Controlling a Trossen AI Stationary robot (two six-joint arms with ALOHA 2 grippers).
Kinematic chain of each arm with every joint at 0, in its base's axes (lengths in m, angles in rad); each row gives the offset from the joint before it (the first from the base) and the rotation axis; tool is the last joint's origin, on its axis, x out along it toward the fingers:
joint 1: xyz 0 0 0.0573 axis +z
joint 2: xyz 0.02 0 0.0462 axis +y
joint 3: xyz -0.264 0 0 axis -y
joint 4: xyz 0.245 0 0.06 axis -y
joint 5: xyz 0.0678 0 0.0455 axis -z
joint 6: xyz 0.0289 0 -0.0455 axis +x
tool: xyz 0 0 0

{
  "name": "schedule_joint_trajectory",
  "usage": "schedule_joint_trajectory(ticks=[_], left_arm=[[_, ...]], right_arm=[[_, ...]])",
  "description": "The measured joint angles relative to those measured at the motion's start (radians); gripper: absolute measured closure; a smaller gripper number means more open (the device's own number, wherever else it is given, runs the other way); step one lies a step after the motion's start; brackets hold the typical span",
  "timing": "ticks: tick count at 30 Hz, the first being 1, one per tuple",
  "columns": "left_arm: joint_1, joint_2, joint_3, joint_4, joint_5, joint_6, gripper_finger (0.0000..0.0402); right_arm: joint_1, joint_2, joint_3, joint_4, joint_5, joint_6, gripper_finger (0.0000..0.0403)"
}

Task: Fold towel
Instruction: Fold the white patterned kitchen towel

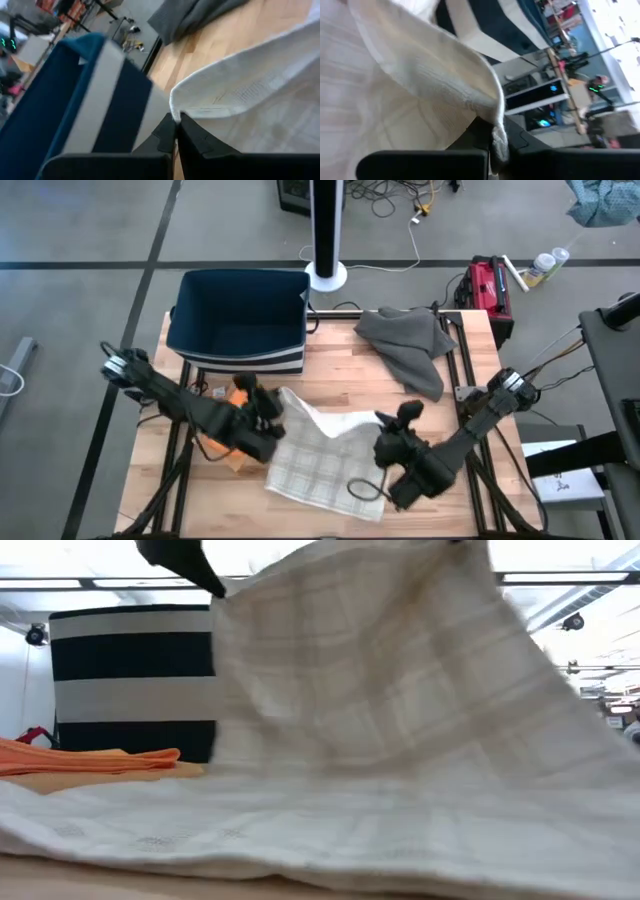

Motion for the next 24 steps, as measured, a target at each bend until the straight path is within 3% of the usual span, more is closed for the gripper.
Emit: schedule_joint_trajectory(ticks=[6, 12, 16, 24], left_arm=[[-0.024, -0.201, -0.115, 0.085, 0.046, -0.009, 0.0401], [-0.134, -0.260, -0.232, 0.170, 0.069, -0.101, 0.0401], [-0.175, -0.254, -0.287, 0.228, 0.069, -0.126, 0.0401], [-0.245, -0.172, -0.295, 0.422, 0.102, -0.046, 0.0401]], right_arm=[[-0.152, -0.027, -0.001, 0.002, 0.008, -0.117, 0.0401], [-0.250, -0.076, -0.001, 0.005, 0.006, -0.131, 0.0401], [-0.228, -0.125, -0.001, 0.054, -0.031, -0.132, 0.0401], [-0.101, -0.129, -0.003, 0.151, -0.295, -0.142, 0.0401]])
